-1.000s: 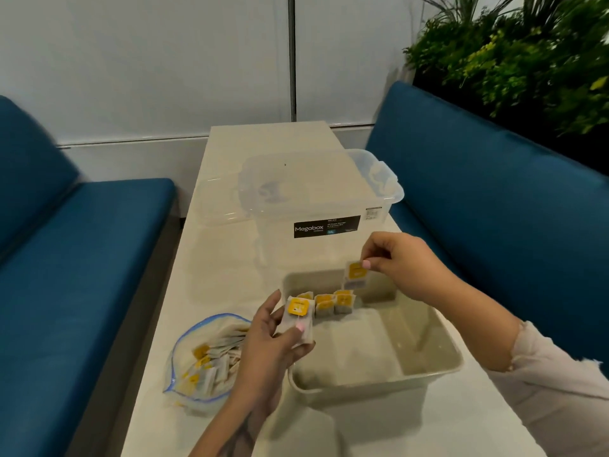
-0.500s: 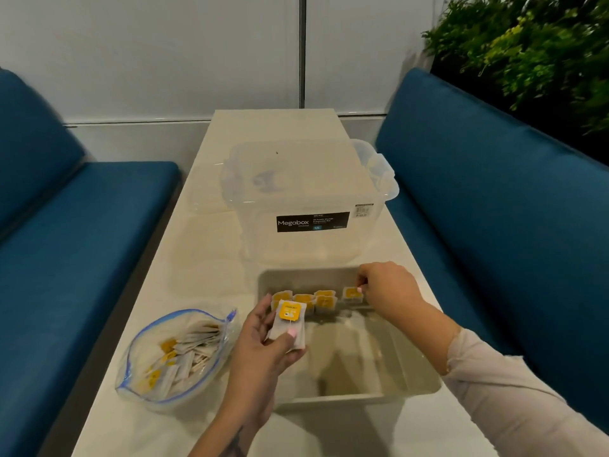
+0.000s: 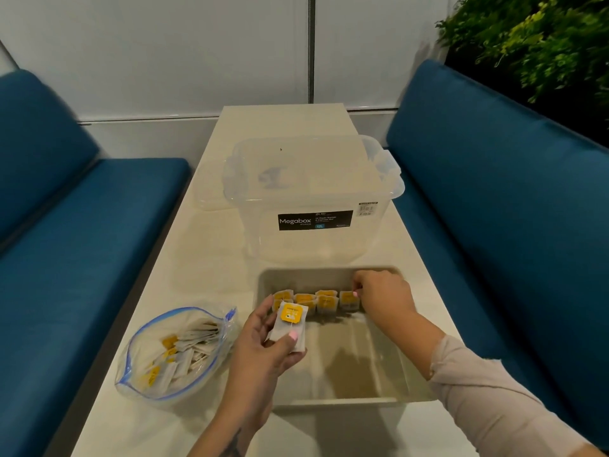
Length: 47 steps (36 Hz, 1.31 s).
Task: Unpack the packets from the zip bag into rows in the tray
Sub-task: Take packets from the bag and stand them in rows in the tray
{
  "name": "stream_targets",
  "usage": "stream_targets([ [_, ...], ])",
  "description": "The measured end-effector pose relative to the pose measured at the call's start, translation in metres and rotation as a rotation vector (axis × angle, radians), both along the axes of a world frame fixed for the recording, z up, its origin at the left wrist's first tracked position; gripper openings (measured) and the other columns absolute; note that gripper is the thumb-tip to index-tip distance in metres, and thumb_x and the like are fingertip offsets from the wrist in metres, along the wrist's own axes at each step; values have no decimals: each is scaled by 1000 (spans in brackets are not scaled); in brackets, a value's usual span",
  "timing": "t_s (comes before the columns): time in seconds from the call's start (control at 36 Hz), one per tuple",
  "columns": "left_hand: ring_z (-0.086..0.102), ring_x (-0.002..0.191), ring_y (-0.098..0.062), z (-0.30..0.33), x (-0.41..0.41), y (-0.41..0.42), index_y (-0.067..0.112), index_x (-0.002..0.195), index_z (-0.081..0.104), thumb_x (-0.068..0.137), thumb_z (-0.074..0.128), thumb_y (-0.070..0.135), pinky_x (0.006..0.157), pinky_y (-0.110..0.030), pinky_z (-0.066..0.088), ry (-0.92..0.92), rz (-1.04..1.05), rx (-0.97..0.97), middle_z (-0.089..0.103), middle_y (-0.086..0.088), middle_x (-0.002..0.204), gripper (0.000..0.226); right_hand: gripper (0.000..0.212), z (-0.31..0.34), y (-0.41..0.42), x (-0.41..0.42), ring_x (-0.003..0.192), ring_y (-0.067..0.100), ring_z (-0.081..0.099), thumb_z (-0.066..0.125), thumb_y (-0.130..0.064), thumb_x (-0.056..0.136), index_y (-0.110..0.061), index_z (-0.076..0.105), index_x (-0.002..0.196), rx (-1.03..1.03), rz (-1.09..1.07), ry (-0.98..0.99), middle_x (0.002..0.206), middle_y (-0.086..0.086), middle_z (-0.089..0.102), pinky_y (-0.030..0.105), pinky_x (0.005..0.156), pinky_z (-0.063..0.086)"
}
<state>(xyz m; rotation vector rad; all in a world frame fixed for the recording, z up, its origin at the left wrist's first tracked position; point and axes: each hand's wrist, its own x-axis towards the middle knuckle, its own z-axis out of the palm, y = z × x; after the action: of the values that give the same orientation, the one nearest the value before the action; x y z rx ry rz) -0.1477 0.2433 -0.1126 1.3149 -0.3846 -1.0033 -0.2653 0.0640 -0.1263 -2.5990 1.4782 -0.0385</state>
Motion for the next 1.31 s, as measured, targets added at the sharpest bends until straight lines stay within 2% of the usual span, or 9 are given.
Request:
stream_targets([
  [0.17, 66, 95, -10, 1, -1, 0, 39, 107, 53, 87, 54, -8, 71, -33, 56, -11, -9, -6, 63, 8, 120, 51, 20, -3, -1, -2, 89, 25, 62, 47, -17, 94, -26, 63, 100, -33, 8, -4, 99, 1, 68, 28, 67, 40],
  [0.33, 66, 87, -8, 1, -3, -2, 37, 112, 53, 87, 54, -8, 69, -30, 56, -12, -42, 0, 62, 5, 120, 52, 24, -1, 0, -2, 90, 25, 62, 47, -12, 91, -24, 63, 102, -27, 11, 20, 100, 1, 69, 28, 67, 41],
  [0.47, 63, 103, -14, 0, -2, -4, 31, 123, 49, 90, 47, -7, 72, -33, 56, 30, -47, 11, 61, 5, 122, 51, 16, 5, 1, -1, 88, 25, 61, 50, -12, 89, -22, 61, 94, -4, 10, -3, 96, 2, 68, 25, 64, 34],
  [0.56, 64, 102, -13, -1, -1, -6, 26, 131, 44, 90, 47, -7, 71, -32, 56, 34, -59, 9, 61, 5, 123, 54, 20, 10, 1, -2, 94, 26, 60, 53, -12, 86, -22, 63, 100, 18, 2, -31, 100, 3, 68, 26, 66, 38],
  [0.67, 64, 101, -14, -4, 0, -9, 24, 132, 44, 89, 48, -9, 69, -30, 55, 39, -67, 7, 61, 3, 123, 54, 27, 15, 0, -2, 103, 27, 59, 55, -16, 88, -21, 62, 114, 50, 18, -10, 109, 6, 66, 29, 79, 45],
  [0.89, 63, 101, -16, -5, 1, -12, 26, 130, 44, 90, 46, -9, 71, -34, 54, 53, -59, 5, 60, 1, 122, 53, 26, 20, 3, -1, 95, 23, 60, 61, -23, 90, -23, 61, 116, 46, 29, -65, 107, 2, 67, 28, 75, 44],
  [1.14, 62, 102, -15, -9, 3, -16, 22, 137, 39, 89, 46, -11, 67, -31, 54, 56, -71, 12, 56, -3, 128, 58, 20, 13, 6, -7, 93, 24, 61, 52, -9, 91, -17, 64, 105, 75, 83, 48, 104, 5, 67, 27, 66, 39],
  [1.22, 62, 102, -14, -9, 4, -16, 23, 135, 40, 89, 46, -11, 67, -30, 55, 62, -71, 4, 55, -2, 128, 57, 27, 7, 13, -9, 96, 25, 62, 52, -7, 88, -20, 66, 106, 146, 156, 126, 106, 5, 67, 32, 79, 50],
  [1.31, 62, 102, -15, -8, 3, -16, 22, 135, 42, 89, 45, -11, 69, -32, 55, 61, -79, 4, 57, -2, 127, 56, 23, 2, 23, -7, 96, 27, 63, 58, -14, 85, -17, 67, 106, 167, 241, 263, 105, 7, 67, 34, 82, 52],
])
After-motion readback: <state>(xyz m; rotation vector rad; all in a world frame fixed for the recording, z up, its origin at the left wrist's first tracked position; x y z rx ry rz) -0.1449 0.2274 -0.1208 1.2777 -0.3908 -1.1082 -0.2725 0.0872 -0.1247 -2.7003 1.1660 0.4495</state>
